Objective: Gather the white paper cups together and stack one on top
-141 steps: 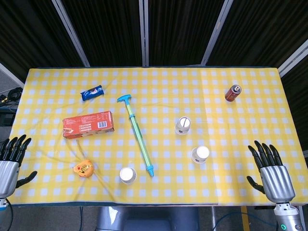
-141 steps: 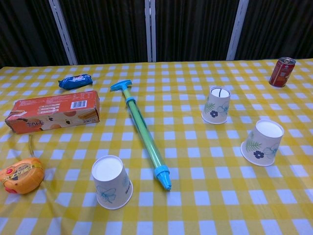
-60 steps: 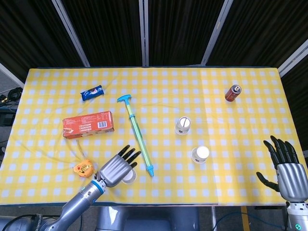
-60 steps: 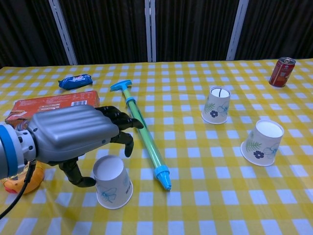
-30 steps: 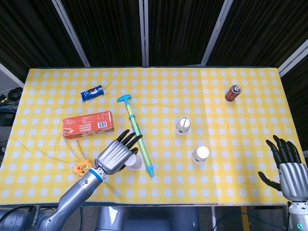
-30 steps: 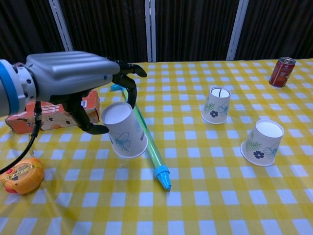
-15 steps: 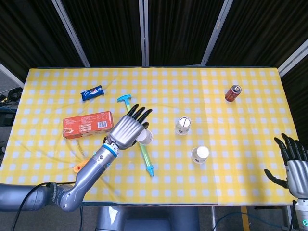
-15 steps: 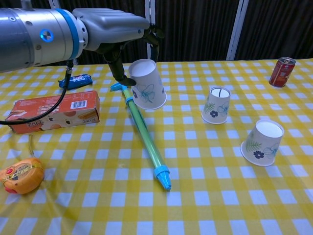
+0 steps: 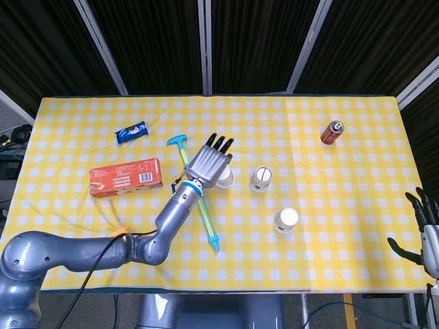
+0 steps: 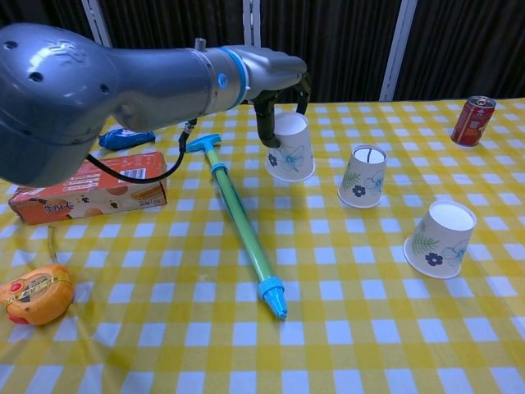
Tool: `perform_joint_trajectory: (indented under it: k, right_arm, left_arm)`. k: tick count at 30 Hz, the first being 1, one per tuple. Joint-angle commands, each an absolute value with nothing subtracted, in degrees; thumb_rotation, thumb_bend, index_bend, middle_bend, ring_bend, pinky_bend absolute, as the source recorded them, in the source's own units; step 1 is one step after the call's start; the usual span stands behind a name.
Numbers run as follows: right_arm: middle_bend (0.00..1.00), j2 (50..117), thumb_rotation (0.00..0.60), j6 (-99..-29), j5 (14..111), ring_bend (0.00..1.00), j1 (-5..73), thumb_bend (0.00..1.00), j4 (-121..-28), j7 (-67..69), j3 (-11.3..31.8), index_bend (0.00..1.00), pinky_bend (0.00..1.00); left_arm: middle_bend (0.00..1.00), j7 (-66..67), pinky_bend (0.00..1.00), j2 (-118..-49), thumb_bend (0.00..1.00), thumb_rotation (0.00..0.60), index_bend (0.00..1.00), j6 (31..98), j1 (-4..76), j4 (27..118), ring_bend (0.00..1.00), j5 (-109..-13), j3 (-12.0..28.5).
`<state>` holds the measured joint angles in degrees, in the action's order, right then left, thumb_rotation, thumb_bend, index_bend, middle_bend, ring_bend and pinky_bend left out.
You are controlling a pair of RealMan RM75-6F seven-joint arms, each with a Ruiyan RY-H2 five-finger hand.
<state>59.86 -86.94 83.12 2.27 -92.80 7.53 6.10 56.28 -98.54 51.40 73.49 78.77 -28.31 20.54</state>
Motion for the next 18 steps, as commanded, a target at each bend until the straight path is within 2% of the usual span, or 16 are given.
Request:
perform_joint_trajectory:
  k: [1, 18]
  right_arm:
    - [0.0, 59.84, 0.6, -86.72, 83.01, 0.0, 2.35, 0.09, -92.65, 7.77, 6.14, 0.13, 0.0]
    - [0.0, 59.48, 0.6, -87.19, 83.33, 0.0, 2.13, 0.09, -92.21, 10.2, 6.4, 0.13, 0.0]
  left_arm:
    - [0.0, 55.69, 0.0, -101.39, 0.3, 0.6, 0.39, 50.16, 76.21, 75.1, 0.0, -26.58, 20.39]
    - [0.0, 54.35, 0.0, -107.97, 0.3, 0.6, 0.37, 49.53, 81.03, 64.24, 0.0, -26.03, 19.1]
